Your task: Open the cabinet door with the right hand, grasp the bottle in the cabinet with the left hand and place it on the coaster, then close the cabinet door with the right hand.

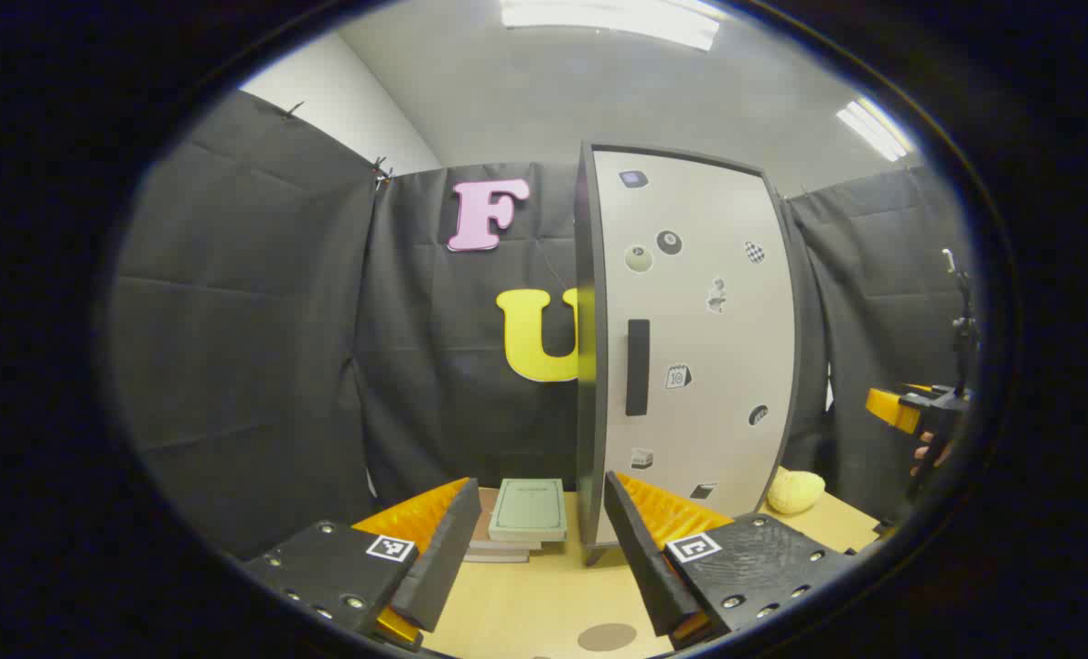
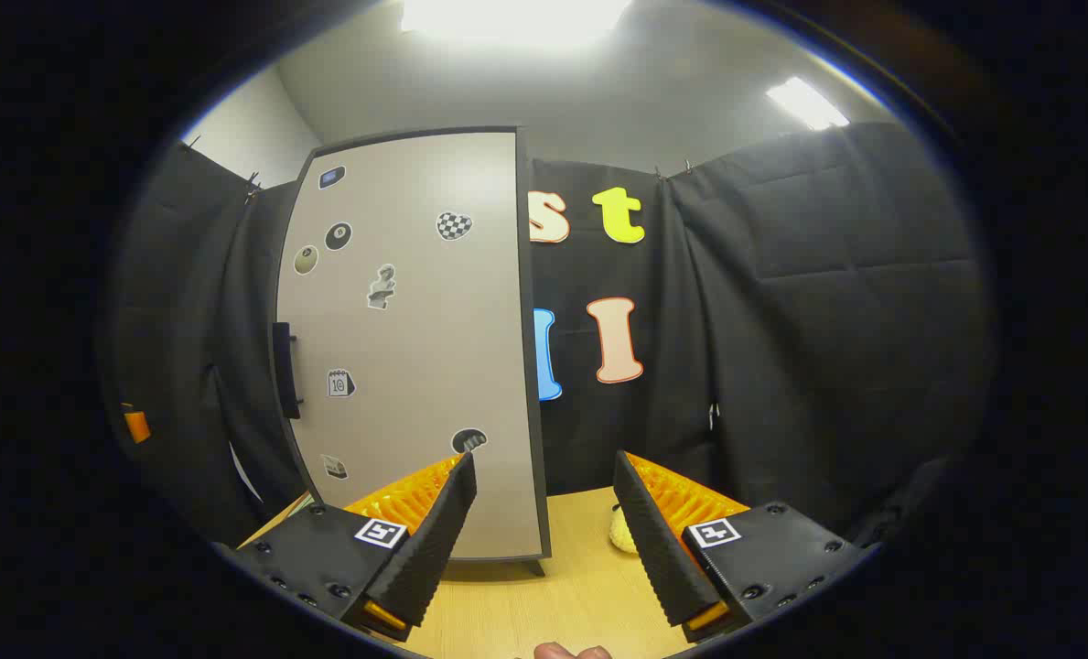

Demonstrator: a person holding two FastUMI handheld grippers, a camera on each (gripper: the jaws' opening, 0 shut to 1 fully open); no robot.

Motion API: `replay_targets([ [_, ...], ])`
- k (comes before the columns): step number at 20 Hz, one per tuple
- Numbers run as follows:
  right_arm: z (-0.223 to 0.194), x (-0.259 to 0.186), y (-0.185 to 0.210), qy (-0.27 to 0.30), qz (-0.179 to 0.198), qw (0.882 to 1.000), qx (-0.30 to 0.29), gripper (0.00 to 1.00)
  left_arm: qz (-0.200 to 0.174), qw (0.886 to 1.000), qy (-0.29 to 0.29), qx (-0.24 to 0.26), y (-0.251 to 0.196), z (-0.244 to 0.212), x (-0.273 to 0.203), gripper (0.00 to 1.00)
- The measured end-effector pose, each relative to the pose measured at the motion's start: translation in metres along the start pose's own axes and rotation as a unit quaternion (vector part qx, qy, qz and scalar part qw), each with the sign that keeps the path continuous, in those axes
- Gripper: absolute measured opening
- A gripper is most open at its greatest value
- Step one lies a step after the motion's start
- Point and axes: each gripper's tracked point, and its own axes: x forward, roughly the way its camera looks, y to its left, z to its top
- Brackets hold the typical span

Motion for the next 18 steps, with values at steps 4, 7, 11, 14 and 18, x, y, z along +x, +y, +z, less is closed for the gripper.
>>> replay_targets([
  [4, 0.002, -0.003, 0.001, 0.004, 0.002, 1.0, -0.001, 0.96, -0.017, 1.0, -0.002, -0.013, -0.01, -0.004, 0.007, 0.82],
  [7, 0.001, -0.003, -0.001, 0.01, -0.003, 1.0, -0.001, 0.96, -0.027, 1.0, -0.001, -0.015, -0.013, -0.008, 0.015, 0.84],
  [11, 0.0, -0.003, -0.001, 0.012, -0.012, 1.0, -0.001, 0.96, -0.039, 0.999, 0.005, -0.024, -0.016, -0.017, 0.025, 0.84],
  [14, 0.0, -0.004, 0.001, 0.012, -0.012, 1.0, 0.003, 0.96, -0.051, 0.998, 0.008, -0.026, -0.021, -0.022, 0.031, 0.82],
  [18, 0.004, -0.009, 0.003, 0.016, -0.001, 1.0, 0.004, 0.93, -0.058, 0.998, 0.011, -0.026, -0.024, -0.031, 0.038, 0.84],
])
